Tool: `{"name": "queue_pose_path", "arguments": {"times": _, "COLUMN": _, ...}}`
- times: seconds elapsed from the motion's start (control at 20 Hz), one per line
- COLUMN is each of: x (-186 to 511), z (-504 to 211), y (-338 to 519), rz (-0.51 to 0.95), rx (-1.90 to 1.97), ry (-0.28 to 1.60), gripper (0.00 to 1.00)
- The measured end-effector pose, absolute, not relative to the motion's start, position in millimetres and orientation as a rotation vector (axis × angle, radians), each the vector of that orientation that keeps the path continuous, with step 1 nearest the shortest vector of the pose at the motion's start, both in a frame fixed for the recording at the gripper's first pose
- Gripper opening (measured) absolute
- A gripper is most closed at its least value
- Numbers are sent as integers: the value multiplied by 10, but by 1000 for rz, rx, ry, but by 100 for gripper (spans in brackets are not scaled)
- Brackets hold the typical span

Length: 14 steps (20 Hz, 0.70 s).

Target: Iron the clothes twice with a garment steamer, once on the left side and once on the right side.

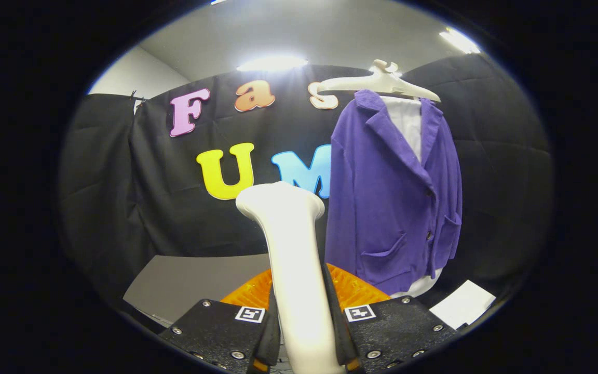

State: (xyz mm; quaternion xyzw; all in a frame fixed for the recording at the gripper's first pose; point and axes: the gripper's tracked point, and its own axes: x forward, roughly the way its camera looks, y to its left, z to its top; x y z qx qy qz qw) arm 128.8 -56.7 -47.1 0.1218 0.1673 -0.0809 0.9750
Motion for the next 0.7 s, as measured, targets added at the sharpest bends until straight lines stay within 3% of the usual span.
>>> {"name": "queue_pose_path", "arguments": {"times": 0.7, "x": 650, "z": 504, "y": -2235, "rz": -198, "rx": 267, "ry": 80, "gripper": 41}}
